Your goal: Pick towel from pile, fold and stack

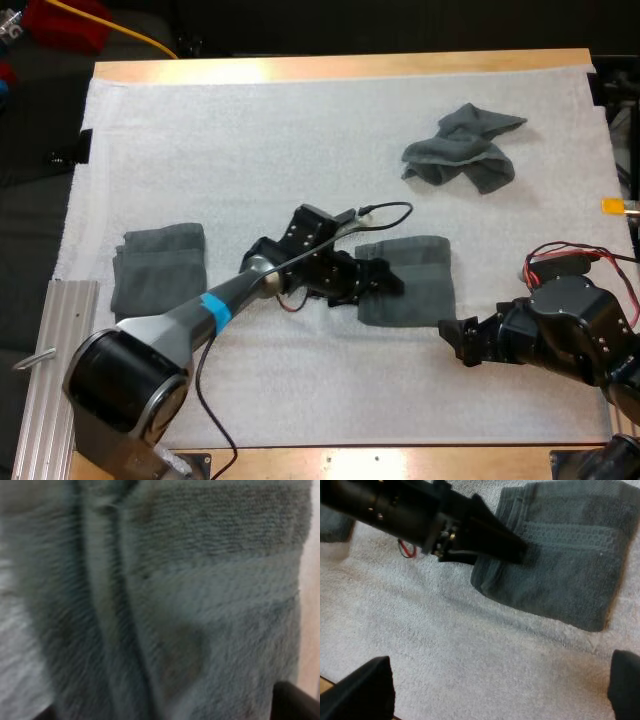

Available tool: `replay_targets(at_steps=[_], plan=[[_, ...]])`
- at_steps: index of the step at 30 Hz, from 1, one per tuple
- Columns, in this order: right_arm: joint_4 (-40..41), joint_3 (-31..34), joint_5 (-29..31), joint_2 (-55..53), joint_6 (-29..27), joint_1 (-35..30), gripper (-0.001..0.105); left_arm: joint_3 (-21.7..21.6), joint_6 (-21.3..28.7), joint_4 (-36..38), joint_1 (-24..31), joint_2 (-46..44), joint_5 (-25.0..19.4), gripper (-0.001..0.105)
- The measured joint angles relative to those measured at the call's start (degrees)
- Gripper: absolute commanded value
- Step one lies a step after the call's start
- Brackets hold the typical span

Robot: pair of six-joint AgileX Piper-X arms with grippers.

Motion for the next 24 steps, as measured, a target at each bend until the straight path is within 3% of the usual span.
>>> replay_targets(at_steps=[8,11,18,24], plan=[[0.0,0.0,0.0,0.0,0.0,0.0,0.084,-4.1,-1.6,0.0,-2.3,2.9,3.1,0.067],[0.0,0.0,0.0,0.0,0.0,0.0,0.084,-4.1,-1.6,0.0,-2.4,2.9,3.1,0.053],[0.0,0.0,0.0,0.0,0.0,0.0,0.084,-4.1,0.7,1.5,-2.4,2.9,3.1,0.002],[-2.1,0.0,0.0,0.0,0.6,0.0,0.084,-4.6,12.3,11.7,-2.4,0.6,-1.5,0.0]])
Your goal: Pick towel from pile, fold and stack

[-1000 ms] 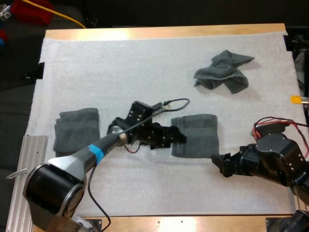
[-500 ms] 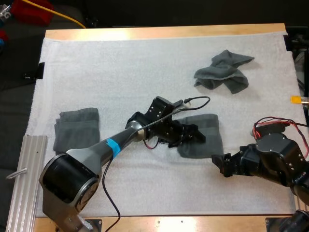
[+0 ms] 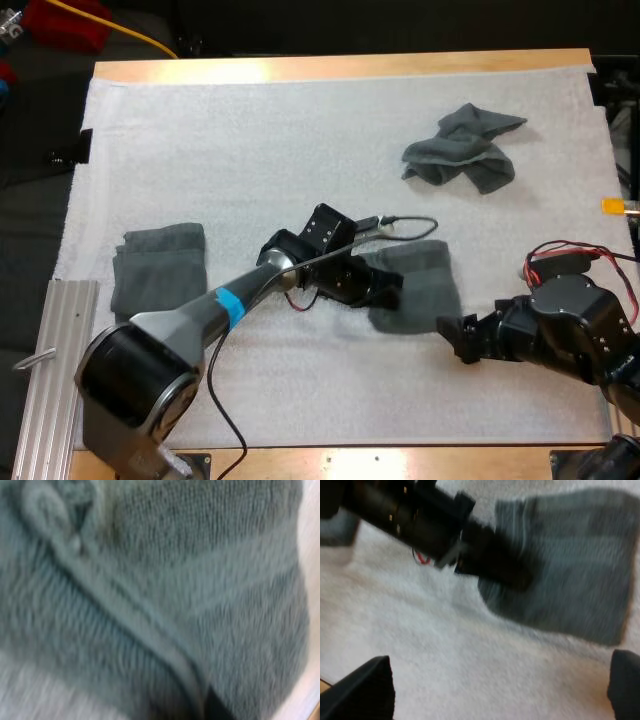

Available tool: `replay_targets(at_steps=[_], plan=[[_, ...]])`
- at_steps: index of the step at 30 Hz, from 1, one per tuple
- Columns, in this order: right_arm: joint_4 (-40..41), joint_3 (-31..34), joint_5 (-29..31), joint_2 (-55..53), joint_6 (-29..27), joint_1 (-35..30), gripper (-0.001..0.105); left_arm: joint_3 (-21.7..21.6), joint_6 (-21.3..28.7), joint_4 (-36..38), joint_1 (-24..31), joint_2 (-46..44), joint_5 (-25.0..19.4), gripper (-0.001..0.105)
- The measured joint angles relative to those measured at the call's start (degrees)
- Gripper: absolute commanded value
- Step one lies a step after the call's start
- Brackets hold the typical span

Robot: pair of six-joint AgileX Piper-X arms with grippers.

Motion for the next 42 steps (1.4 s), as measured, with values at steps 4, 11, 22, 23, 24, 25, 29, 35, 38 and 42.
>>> replay_targets(at_steps=[4,11,22,23,24,25,29,35,38,42], plan=[[-3.6,0.0,-0.6,0.0,1.2,0.0,0.084,-2.0,7.7,6.6,0.0,-2.0,-3.1,0.0],[-4.6,0.0,-1.9,0.0,1.6,0.0,0.084,-7.5,18.7,19.3,1.5,-5.2,-9.2,0.0],[-4.7,0.0,-4.2,0.0,1.6,0.0,0.084,-12.5,28.6,35.8,10.5,-9.2,-17.5,0.0],[-4.7,0.0,-4.2,0.0,1.6,0.0,0.084,-12.5,28.9,36.4,11.6,-9.8,-18.0,0.0],[-4.7,0.0,-4.3,0.0,1.6,0.0,0.084,-12.5,29.3,36.9,12.8,-10.4,-18.2,0.0],[-4.7,0.0,-4.3,0.0,1.6,0.0,0.084,-12.5,29.7,37.4,13.8,-11.1,-18.2,0.0],[-4.7,0.0,-4.3,0.0,1.6,0.0,0.084,-12.6,31.3,39.6,18.6,-13.3,-18.5,0.0],[-4.7,0.0,-4.3,0.0,1.6,0.0,0.084,-12.6,33.5,42.4,25.1,-15.3,-19.5,0.0],[-4.7,0.0,-4.3,0.0,1.6,0.0,0.084,-12.6,35.7,43.6,28.1,-15.3,-22.2,0.0],[-4.7,0.0,-5.1,0.0,1.6,0.0,0.084,-12.6,38.2,45.6,32.2,-15.3,-26.1,0.0]])
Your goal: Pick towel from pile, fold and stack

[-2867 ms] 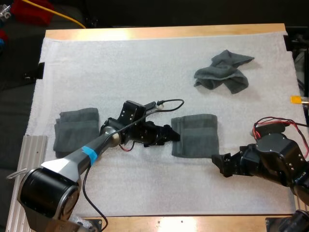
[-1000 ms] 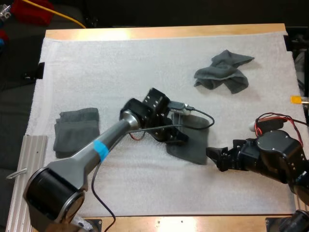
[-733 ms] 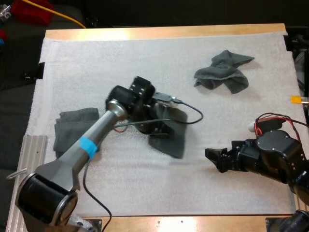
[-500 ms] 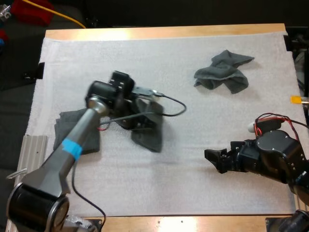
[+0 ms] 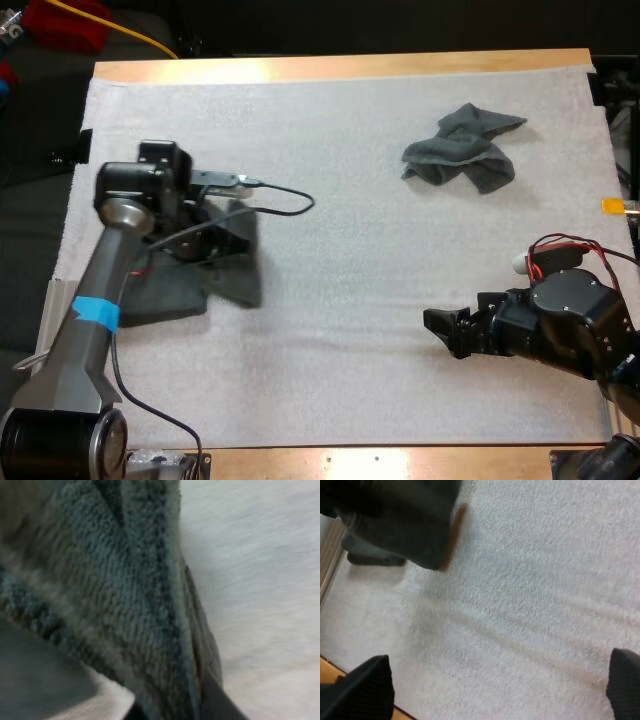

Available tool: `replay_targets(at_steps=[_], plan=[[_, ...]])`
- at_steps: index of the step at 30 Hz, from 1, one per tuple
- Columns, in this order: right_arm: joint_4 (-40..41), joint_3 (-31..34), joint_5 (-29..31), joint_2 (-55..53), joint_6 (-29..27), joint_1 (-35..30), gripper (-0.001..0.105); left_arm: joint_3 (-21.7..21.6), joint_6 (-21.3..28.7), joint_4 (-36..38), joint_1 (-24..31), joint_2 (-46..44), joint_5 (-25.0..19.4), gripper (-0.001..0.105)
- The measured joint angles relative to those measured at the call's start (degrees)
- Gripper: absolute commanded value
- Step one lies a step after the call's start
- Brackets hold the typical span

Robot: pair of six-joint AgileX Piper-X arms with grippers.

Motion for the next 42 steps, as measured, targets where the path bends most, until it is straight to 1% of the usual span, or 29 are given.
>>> replay_targets(at_steps=[5,9,11,15,19,22,25,27,31,35,38,42], plan=[[-0.6,0.0,-2.9,0.1,0.0,0.0,0.084,0.0,0.9,0.9,4.4,0.0,-5.1,0.0],[-2.7,0.2,-4.7,0.6,0.0,0.0,0.084,0.0,0.9,0.9,6.4,0.0,-6.5,0.0],[-3.4,0.2,-5.5,1.1,0.0,0.0,0.084,0.0,0.9,0.8,6.7,0.0,-7.8,0.0],[-5.0,0.2,-8.1,2.5,0.0,0.0,0.084,0.0,1.4,0.8,6.7,0.0,-12.8,0.0],[-6.5,0.3,-9.8,4.2,0.0,0.0,0.084,0.0,1.6,0.4,6.7,0.0,-15.6,0.0],[-6.7,0.3,-10.1,5.1,0.0,0.0,0.084,0.0,1.7,0.5,6.7,0.0,-18.3,0.0],[-6.9,0.3,-10.4,5.2,0.0,0.0,0.084,0.4,1.7,-0.6,6.7,0.0,-20.0,0.0],[-6.9,0.3,-10.4,5.2,0.0,0.0,0.084,1.6,1.7,-1.6,6.7,0.0,-20.7,0.0],[-6.9,0.3,-10.4,5.2,0.0,0.0,0.084,6.4,1.7,-5.3,6.7,0.0,-22.5,0.0],[-6.9,0.3,-10.4,5.2,0.0,0.0,0.084,11.1,1.7,-8.8,6.7,0.0,-25.9,0.0],[-6.9,0.3,-10.4,5.2,0.0,0.0,0.084,13.1,1.7,-11.2,6.7,0.0,-27.5,0.0],[-6.9,0.3,-10.4,5.2,0.0,0.0,0.084,13.7,1.7,-13.4,7.1,0.0,-28.8,0.0]])
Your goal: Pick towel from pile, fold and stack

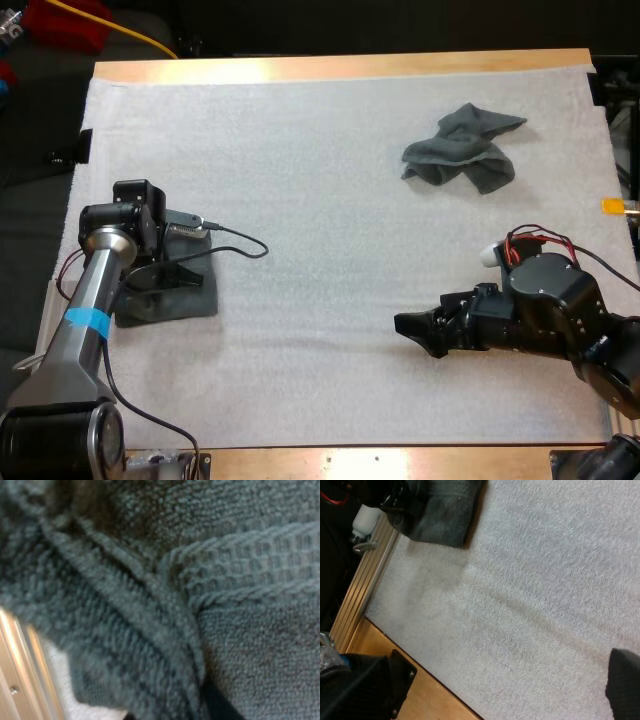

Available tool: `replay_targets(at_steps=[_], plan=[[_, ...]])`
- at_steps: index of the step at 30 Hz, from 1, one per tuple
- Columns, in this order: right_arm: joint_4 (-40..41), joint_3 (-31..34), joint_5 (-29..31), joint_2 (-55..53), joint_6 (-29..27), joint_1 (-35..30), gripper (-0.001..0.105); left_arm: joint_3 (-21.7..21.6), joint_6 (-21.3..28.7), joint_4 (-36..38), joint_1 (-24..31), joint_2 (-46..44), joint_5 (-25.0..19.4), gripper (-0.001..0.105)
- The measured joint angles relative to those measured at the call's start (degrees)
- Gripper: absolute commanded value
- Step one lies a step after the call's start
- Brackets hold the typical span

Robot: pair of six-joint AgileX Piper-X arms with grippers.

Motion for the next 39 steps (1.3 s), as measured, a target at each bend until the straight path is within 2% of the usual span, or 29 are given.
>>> replay_targets(at_steps=[2,3,5,10,12,17,21,24,32,36,39], plan=[[0.0,0.0,0.0,0.0,0.0,0.0,0.084,0.0,0.0,-0.9,0.7,0.0,-0.9,0.002],[0.0,0.0,0.0,0.0,0.0,0.0,0.084,0.0,0.0,-1.3,1.2,0.0,-1.2,0.007],[0.0,0.0,0.0,0.0,0.0,0.0,0.084,0.0,-0.4,-1.6,2.4,0.0,-1.5,0.018],[0.0,0.0,0.0,0.0,0.0,0.0,0.084,0.0,-1.9,-1.7,4.6,0.0,-1.9,0.061],[0.0,0.0,0.0,0.0,0.0,0.0,0.084,0.0,-2.0,-1.7,4.9,0.0,-2.0,0.072],[0.0,0.0,0.0,0.0,0.0,0.0,0.084,-0.4,-2.1,-1.1,4.9,0.0,-4.3,0.069],[0.0,0.0,0.0,0.0,0.0,0.0,0.084,-3.1,-2.2,0.0,4.9,-0.8,-5.4,0.069],[0.0,0.0,0.0,0.0,0.0,0.0,0.084,-5.3,-2.4,0.6,4.9,-2.8,-4.6,0.069],[0.0,0.0,0.0,0.0,0.0,0.0,0.084,-6.5,-2.9,1.5,4.4,-8.6,8.5,0.069],[0.0,0.0,0.0,0.0,0.0,0.0,0.084,-6.5,-3.0,1.8,3.4,-11.3,11.4,0.069],[0.0,0.0,0.0,0.0,0.0,0.0,0.084,-6.5,-3.7,-0.6,3.2,-11.6,13.7,0.069]])
